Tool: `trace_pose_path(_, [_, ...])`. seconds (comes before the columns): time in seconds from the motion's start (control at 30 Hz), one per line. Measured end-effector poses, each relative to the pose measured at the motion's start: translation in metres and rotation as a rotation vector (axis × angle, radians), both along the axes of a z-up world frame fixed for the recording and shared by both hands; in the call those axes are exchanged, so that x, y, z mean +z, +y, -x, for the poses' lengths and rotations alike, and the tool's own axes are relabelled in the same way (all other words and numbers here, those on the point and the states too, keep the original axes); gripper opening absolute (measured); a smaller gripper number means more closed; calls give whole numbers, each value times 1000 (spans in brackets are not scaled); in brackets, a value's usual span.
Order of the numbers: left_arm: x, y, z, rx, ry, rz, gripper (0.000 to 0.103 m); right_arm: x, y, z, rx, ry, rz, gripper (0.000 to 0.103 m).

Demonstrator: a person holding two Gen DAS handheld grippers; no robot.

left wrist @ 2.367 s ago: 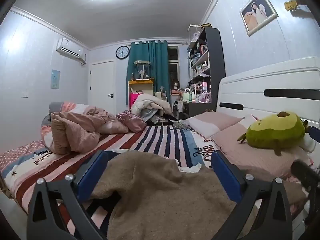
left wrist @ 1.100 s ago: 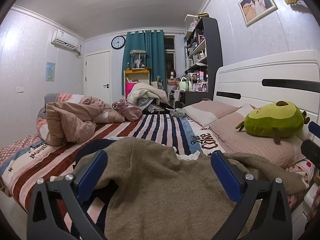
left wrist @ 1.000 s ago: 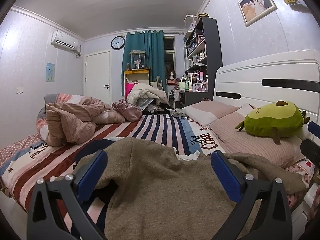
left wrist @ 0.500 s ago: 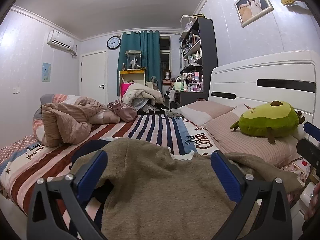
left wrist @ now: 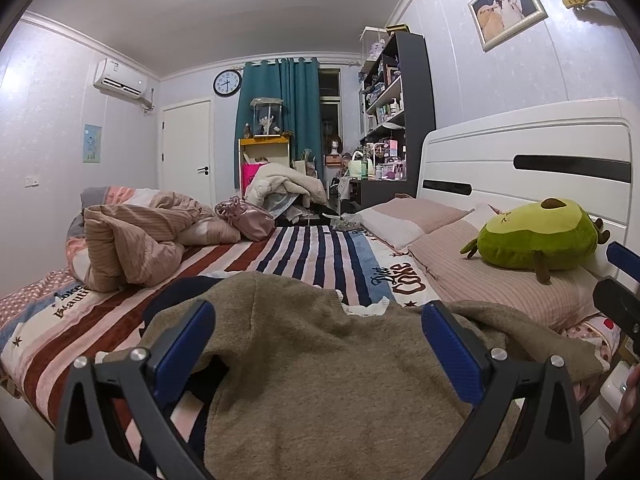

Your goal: Fold small clothes

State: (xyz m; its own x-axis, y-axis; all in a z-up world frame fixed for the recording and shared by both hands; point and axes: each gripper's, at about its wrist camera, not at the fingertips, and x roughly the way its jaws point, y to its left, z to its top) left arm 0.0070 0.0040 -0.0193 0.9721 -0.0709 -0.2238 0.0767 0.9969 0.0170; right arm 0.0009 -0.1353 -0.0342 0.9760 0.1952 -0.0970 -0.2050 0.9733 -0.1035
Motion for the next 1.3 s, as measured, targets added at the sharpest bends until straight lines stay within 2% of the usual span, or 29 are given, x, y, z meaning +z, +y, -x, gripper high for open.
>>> trace_pose_path(0.27, [-5,7,-2,-6,8,14,102,-2,3,-4,13,13,2,103])
trace_pose_path(0.47, [-16,26,-18,-17,57,43,102,-7,12,-24,50,48,-20,103])
trace_pose_path(0.6, [-30,52,-37,-11,119,104,102,-17,21,-49,93,104,-37,103])
trace_pose_path(0.7, [-46,81,-56,-20,191,204,102,-30,25,-76,118,179,-83,103])
trace_pose_path(0.77, [-62,108,-70,-26,248,309,102,-43,26,-94,138,241,-121,103])
trace_pose_path(0.9, [-105,169,-99,44,369,520,102,-71,32,-131,130,373,-140,103])
trace_pose_path(1.0, [-136,211,-114,74,405,664,102,-87,38,-148,136,435,-150,103])
trace_pose_path(1.13, [-173,253,-131,87,445,872,101,-95,45,-162,129,463,-131,103])
trace_pose_path(1.2, [-184,267,-137,81,439,935,91,-96,48,-167,126,463,-128,103])
trace_pose_path(1.27, [-190,280,-138,125,429,964,76,-96,49,-170,131,464,-138,103])
trace_pose_path(1.3, [-190,286,-137,152,410,967,75,-96,50,-171,133,465,-142,103])
